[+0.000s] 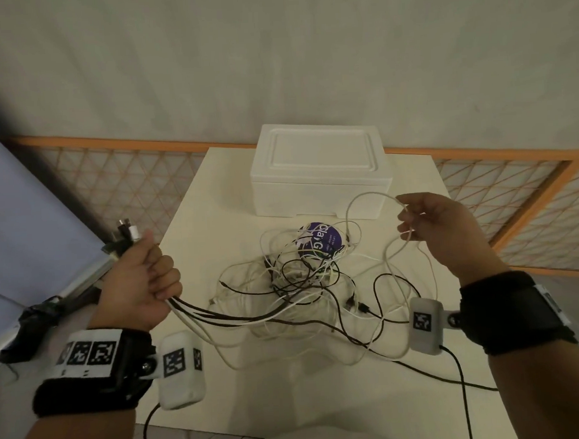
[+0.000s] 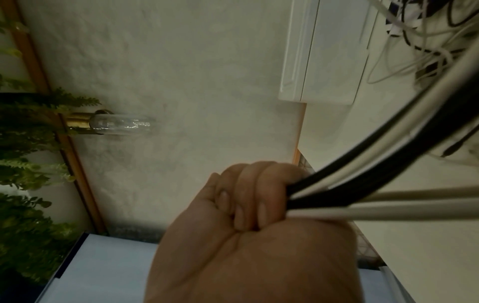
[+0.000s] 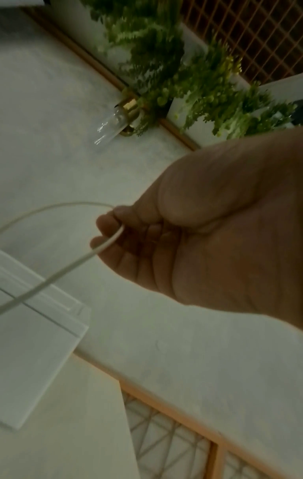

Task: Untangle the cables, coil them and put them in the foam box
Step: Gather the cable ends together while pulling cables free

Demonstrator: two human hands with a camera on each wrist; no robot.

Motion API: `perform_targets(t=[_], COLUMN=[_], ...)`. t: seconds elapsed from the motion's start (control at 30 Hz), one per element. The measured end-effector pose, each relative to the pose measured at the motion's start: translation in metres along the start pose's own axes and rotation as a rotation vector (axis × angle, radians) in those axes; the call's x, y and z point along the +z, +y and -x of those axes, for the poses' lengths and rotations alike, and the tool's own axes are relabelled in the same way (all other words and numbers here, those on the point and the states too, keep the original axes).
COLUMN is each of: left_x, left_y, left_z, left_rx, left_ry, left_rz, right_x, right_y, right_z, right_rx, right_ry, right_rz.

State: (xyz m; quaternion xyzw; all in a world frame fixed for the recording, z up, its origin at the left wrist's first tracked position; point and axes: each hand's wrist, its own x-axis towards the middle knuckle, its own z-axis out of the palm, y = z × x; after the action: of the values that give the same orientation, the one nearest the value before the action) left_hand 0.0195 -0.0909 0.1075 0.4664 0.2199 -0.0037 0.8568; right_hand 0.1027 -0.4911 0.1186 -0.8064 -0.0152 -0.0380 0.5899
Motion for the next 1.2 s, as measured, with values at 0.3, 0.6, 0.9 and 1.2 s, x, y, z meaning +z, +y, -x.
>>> perform_targets(t=[0.3,0.6,0.9,1.2], left_x=[0.032,0.083,-0.075,-0.041], left_y=[0.000,0.016,0.014,-0.067], left_z=[0.011,0.009,-0.019,-0.006], left_rx=[0.032,0.113,-0.083,-0.289], left_ry=[-0.190,-0.343,-0.523,0.069], left_rz=[0.149,0.053,0.375,0.042], right_x=[0.022,0.136,-0.030,-0.083], right_y=[-0.020,-0.029,0.070,0.083], right_z=[0.002,0.055,0.040,0.068], right_rx=[-0.073,-0.274,0.061,0.665], right_ry=[-0.115,-0.925,-0.581,-0.845], right_rz=[0.859,0.724,1.222,1.231])
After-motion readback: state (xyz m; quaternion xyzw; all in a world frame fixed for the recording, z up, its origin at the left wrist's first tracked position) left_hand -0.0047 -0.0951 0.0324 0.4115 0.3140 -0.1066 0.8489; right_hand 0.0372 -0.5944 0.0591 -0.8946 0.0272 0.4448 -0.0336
